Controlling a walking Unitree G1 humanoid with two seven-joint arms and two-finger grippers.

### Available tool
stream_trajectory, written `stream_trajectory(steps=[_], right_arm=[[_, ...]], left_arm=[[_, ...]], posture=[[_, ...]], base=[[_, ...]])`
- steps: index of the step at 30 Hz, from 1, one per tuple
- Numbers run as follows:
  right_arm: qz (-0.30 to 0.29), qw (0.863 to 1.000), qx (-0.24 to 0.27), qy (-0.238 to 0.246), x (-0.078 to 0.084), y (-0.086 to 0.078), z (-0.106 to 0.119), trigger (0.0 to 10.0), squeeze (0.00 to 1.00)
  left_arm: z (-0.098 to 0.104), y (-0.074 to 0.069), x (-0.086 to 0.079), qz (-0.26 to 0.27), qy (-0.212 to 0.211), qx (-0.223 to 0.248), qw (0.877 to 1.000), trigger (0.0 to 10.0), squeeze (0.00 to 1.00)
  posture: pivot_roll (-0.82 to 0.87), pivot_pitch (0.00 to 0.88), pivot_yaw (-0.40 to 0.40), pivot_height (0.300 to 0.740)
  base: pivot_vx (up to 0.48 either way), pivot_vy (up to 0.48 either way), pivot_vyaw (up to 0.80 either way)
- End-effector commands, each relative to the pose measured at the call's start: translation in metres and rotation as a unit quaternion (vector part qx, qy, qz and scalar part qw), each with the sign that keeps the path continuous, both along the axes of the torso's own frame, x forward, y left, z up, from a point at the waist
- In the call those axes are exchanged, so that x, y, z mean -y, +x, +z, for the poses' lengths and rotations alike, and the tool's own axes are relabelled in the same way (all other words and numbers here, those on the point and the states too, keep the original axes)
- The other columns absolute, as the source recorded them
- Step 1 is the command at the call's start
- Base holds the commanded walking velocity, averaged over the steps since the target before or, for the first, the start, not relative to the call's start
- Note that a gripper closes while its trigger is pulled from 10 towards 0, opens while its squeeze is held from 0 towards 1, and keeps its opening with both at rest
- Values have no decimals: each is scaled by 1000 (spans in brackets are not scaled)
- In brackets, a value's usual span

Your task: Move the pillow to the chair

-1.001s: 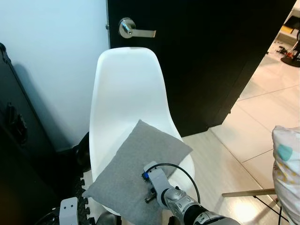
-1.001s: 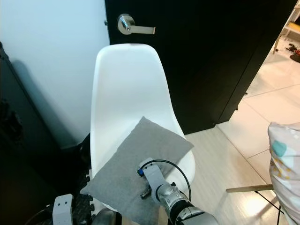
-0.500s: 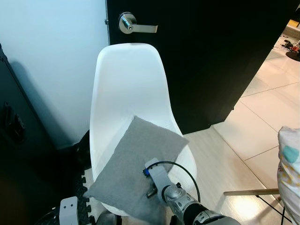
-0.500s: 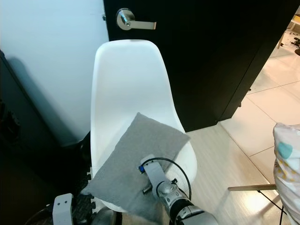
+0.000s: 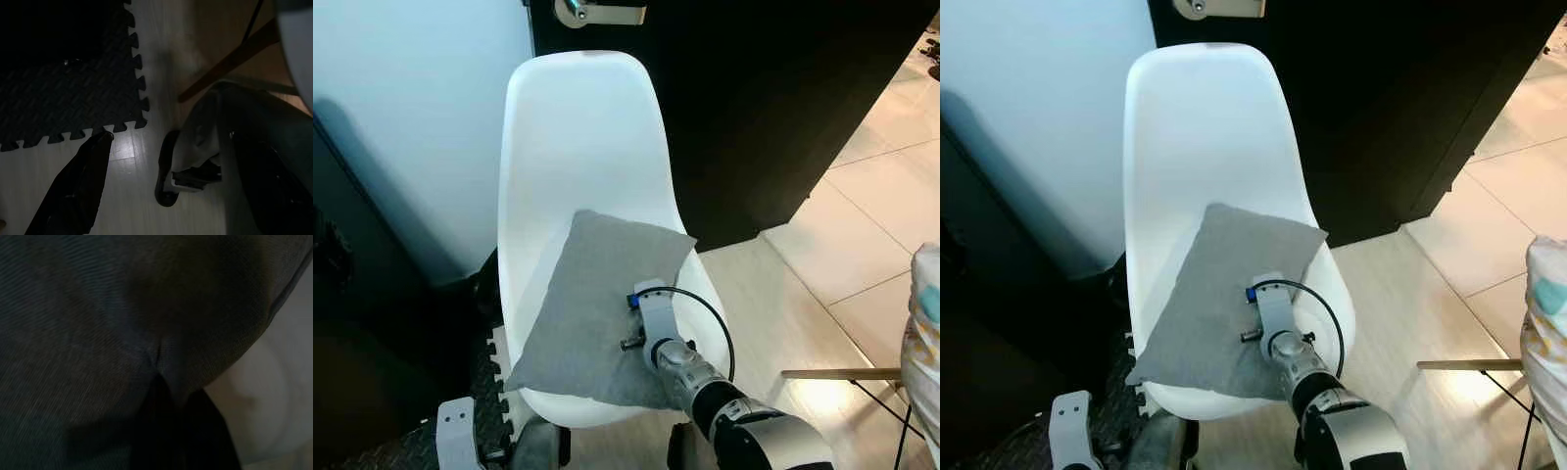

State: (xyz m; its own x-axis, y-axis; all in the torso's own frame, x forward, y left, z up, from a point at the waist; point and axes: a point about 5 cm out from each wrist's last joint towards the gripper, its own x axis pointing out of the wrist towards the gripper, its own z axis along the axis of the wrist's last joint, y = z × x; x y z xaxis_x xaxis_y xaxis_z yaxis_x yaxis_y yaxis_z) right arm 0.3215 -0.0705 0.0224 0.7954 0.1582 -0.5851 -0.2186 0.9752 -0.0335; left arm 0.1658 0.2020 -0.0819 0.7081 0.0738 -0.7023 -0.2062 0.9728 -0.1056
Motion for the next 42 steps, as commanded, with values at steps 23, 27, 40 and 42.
stream_trajectory(steps=[23,27,40,42], right_arm=[[83,923,4,376,-33,-4,19,10000,0],[77,920,5,384,-25,-5,16,10000,0],[30,937,-28,346,4,-21,-13,10000,0],[29,938,-29,343,6,-22,-14,10000,0]], left_arm=[[-23,-41,37,-51,-47,-94,993,10000,0],[-22,-38,36,-52,-43,-94,993,10000,0],[-20,-33,25,-13,-28,-94,995,10000,0],[-20,-33,24,-10,-26,-96,995,10000,0]], posture=[[134,181,-149,625],[133,147,-151,635],[146,84,-157,705],[146,80,-157,710]], base=[[0,0,0],[0,0,0],[0,0,0],[0,0,0]])
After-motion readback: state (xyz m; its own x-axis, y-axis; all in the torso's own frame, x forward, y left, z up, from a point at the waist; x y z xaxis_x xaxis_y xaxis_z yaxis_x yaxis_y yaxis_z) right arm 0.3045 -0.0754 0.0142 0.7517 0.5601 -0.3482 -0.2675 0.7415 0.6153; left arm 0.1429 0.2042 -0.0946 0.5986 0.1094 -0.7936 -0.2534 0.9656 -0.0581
